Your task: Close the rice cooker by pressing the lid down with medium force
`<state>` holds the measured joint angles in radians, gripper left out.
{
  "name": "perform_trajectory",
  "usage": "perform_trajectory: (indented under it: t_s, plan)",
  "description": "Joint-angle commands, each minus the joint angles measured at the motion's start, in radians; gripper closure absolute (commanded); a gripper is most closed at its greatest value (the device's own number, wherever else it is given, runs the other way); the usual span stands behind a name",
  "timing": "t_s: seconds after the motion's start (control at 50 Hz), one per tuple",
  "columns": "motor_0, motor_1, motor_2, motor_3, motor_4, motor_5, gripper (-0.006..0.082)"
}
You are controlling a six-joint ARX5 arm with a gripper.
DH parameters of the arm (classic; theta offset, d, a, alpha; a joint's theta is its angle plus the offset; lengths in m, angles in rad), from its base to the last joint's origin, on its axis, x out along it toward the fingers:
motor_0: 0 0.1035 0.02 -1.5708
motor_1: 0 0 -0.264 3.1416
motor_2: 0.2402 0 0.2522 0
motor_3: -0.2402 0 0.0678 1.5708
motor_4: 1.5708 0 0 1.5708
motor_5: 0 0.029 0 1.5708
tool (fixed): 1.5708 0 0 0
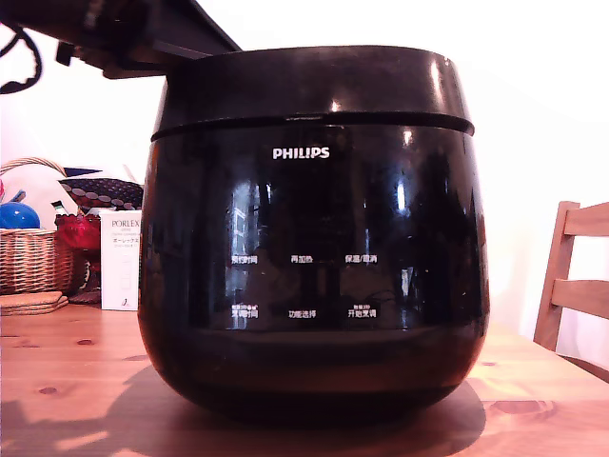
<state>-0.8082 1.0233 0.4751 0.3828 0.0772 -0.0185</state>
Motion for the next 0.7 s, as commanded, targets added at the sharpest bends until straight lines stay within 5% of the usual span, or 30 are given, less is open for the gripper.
perform_trajectory:
  t_s: [0.0, 0.68]
  plan:
    - [-0.018, 0.097, -0.098, -0.098, 0.001, 0.024, 0.0791]
    - [-0.043, 0.096, -0.145, -0.067, -0.033, 0.026, 0.0791]
